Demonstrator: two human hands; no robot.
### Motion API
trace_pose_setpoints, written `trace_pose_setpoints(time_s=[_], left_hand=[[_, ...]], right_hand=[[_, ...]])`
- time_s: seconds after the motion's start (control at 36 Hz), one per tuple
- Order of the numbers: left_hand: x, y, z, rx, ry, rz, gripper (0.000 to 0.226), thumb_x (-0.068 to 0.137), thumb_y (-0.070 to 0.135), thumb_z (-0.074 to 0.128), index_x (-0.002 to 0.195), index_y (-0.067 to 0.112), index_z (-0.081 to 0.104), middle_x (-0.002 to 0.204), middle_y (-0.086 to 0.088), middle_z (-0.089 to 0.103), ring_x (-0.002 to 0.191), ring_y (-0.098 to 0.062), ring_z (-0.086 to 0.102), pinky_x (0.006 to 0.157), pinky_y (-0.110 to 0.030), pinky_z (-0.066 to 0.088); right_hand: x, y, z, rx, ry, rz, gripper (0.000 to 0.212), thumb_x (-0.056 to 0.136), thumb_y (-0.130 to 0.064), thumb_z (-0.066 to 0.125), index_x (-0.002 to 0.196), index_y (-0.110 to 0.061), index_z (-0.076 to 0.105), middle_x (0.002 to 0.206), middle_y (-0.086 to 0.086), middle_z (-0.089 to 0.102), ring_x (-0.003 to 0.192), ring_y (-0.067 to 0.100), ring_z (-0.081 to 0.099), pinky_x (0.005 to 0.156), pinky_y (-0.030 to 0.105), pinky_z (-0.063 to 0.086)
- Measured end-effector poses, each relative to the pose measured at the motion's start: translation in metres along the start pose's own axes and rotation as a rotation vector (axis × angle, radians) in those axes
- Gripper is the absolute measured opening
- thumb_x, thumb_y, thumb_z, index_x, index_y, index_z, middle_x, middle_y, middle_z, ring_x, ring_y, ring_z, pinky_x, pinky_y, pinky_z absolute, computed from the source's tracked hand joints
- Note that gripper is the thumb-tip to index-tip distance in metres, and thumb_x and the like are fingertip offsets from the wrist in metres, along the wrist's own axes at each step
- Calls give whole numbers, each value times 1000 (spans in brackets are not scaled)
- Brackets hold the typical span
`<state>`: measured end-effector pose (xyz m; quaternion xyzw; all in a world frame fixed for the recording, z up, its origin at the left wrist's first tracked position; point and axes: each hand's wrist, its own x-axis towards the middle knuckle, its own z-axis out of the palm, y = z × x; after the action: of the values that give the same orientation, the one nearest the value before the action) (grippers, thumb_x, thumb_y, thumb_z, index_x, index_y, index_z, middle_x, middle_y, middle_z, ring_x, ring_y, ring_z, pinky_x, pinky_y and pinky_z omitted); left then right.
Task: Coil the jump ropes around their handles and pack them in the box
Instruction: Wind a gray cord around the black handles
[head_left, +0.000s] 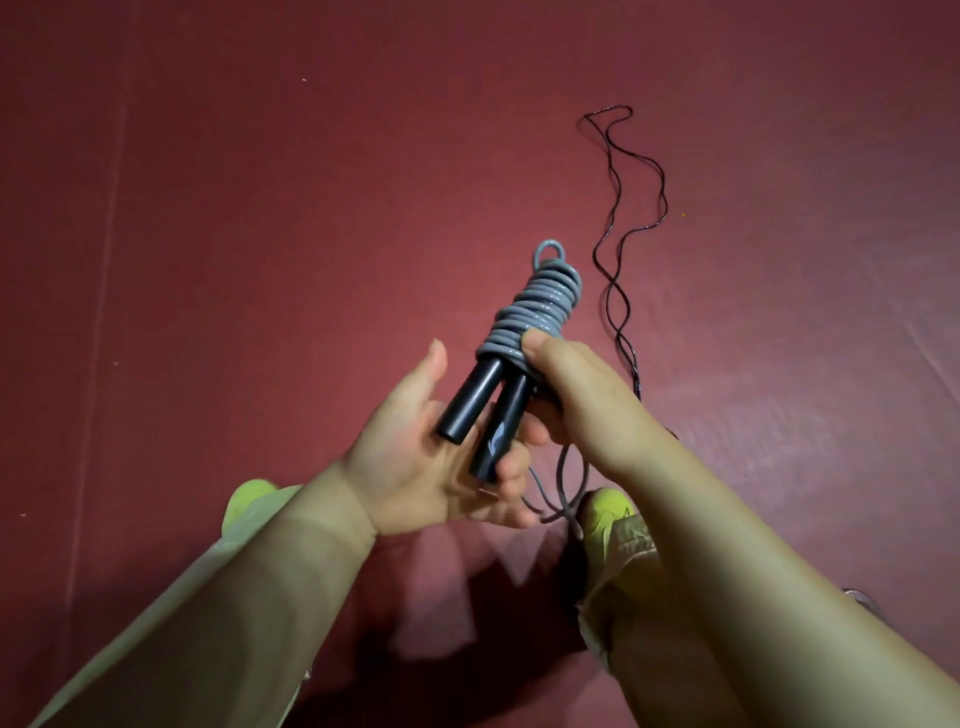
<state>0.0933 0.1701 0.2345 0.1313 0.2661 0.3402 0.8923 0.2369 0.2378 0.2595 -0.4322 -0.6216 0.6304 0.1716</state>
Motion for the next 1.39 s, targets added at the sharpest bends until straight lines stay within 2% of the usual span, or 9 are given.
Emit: trace_pose_setpoints(time_s=[0.17, 0.33, 0.58, 0.72, 0.81, 0.97, 1.08, 1.25, 1.39], left_hand=[[-2, 6, 4, 113, 60, 24, 68, 77, 74, 32, 79, 12, 60, 57, 0, 48, 50, -16, 47, 65, -36, 52], [1, 4, 2, 489, 466, 110, 67, 76, 66, 33, 82, 5, 57, 56, -6, 51, 47, -19, 45, 61, -33, 42], [11, 1, -1, 722, 738, 180, 59, 94, 61, 32, 72, 12, 58, 54, 0, 54, 47, -14, 47, 50, -22, 41], [15, -1, -9, 1284, 934, 173, 51, 88, 61, 38, 66, 16, 47, 66, -1, 53, 73, -28, 53, 68, -38, 41], [16, 0, -11, 1303, 965, 207, 43, 80, 59, 49, 71, 16, 50, 64, 5, 53, 64, -19, 50, 62, -36, 39], [19, 1, -19, 1064, 828, 289, 51, 52, 64, 65, 71, 19, 51, 57, 11, 49, 54, -11, 42, 55, -30, 33], [12, -2, -7, 578, 439, 192, 42, 70, 50, 59, 79, 9, 62, 60, 0, 66, 51, -12, 61, 65, -29, 47], [10, -9, -3, 17, -230, -28, 91, 67, 84, 42, 112, 10, 68, 100, -18, 72, 88, -30, 71, 88, -42, 52], [17, -13, 10, 12, -33, -6, 80, 68, 78, 26, 79, 13, 71, 60, -2, 59, 50, -18, 62, 70, -38, 58]], right_hand=[[-2, -2, -3, 39, -77, 31, 46, 100, -46, 38, 64, -18, 39, 47, -11, 28, 41, 6, 20, 40, 19, 17], [-1, 8, -6, -165, -112, 190, 52, 98, -54, 26, 81, -12, 51, 57, -3, 29, 43, 10, 20, 39, 20, 18], [2, 10, 8, -502, 112, 167, 64, 101, -52, 18, 59, -15, 50, 54, -2, 48, 57, 17, 48, 55, 31, 32], [3, 10, 21, -373, 159, 209, 67, 99, -55, 11, 60, -18, 50, 60, -2, 47, 59, 19, 44, 58, 31, 31], [5, 9, 18, -268, 128, 244, 63, 96, -63, 15, 57, -21, 43, 48, -10, 39, 47, 8, 32, 51, 27, 22], [2, 5, 9, -243, 137, 175, 50, 95, -60, 33, 70, -18, 43, 51, -8, 34, 43, 8, 28, 48, 26, 26], [-3, 3, 5, -108, 175, 67, 51, 83, -66, 35, 61, -20, 44, 45, -9, 33, 42, 8, 27, 52, 28, 19], [-9, -2, 4, 479, 189, 34, 26, 72, -47, 44, 74, -23, 52, 56, -7, 49, 50, 9, 44, 51, 24, 33], [-4, 1, 1, 303, 148, 47, 43, 76, -55, 38, 60, -21, 58, 50, 10, 45, 33, 18, 38, 38, 22, 25]])
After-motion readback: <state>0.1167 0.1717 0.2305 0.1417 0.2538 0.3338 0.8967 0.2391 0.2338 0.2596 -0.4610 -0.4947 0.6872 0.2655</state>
